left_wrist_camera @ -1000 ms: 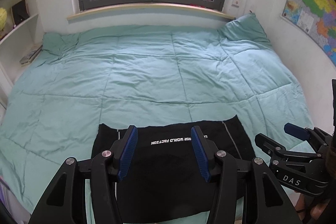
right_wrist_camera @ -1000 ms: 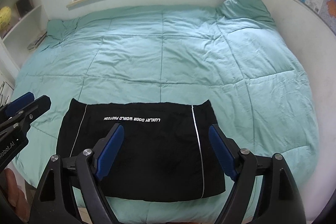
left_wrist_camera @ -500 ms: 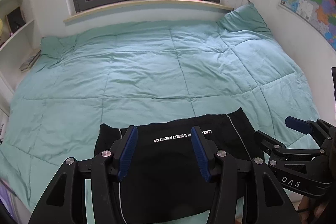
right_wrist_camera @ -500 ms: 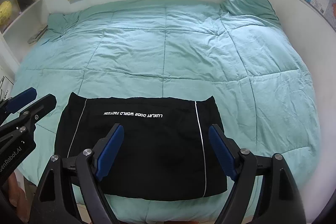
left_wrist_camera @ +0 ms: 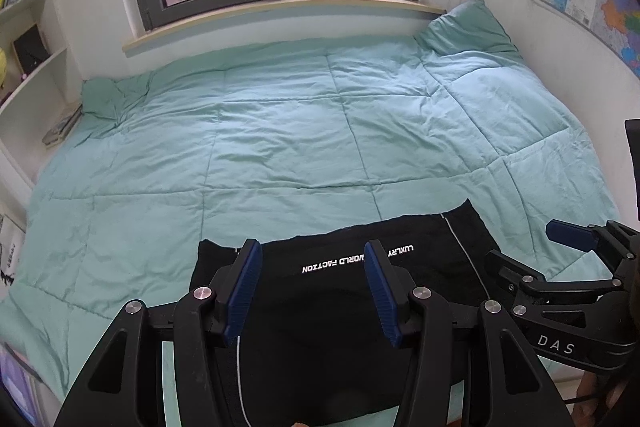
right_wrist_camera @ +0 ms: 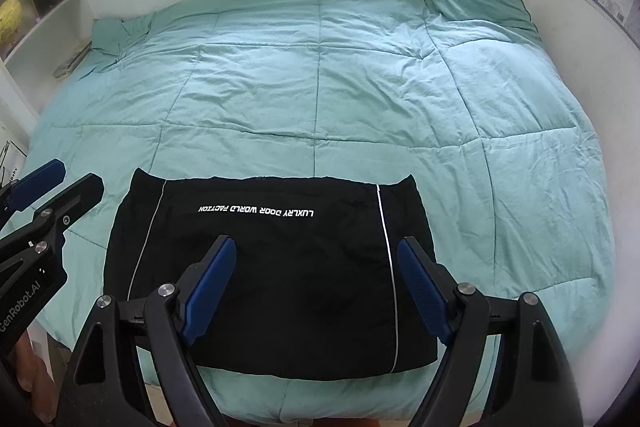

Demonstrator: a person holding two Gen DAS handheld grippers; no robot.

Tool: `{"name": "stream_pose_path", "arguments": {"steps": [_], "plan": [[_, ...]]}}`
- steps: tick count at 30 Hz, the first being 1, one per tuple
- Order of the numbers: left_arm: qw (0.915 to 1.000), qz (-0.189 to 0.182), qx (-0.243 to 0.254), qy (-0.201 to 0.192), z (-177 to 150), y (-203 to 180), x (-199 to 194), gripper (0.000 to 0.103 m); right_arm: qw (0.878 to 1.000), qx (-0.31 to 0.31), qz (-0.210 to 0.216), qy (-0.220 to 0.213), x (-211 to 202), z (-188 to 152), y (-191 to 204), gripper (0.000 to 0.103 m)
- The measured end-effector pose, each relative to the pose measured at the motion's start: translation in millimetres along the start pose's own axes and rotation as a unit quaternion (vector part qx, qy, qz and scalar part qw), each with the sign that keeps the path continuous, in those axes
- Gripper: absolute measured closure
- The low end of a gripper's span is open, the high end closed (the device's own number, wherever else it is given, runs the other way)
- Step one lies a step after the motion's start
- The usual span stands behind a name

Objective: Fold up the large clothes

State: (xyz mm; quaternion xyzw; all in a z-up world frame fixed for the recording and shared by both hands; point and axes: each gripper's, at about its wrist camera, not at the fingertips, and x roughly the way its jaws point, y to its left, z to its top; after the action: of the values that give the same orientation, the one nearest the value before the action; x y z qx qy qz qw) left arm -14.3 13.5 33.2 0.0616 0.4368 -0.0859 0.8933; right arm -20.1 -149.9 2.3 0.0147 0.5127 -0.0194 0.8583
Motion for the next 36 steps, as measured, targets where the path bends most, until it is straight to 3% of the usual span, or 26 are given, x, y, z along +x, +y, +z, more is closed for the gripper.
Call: {"name": "stream_pose_path", "arguments": {"steps": [36], "plan": [[0.9998,0.021,-0.003,0.005,-7.9,10.3,4.6,0.047,1.0,-0.001,0.011,0.02,10.2,-10.3,-5.6,0.019]]}}
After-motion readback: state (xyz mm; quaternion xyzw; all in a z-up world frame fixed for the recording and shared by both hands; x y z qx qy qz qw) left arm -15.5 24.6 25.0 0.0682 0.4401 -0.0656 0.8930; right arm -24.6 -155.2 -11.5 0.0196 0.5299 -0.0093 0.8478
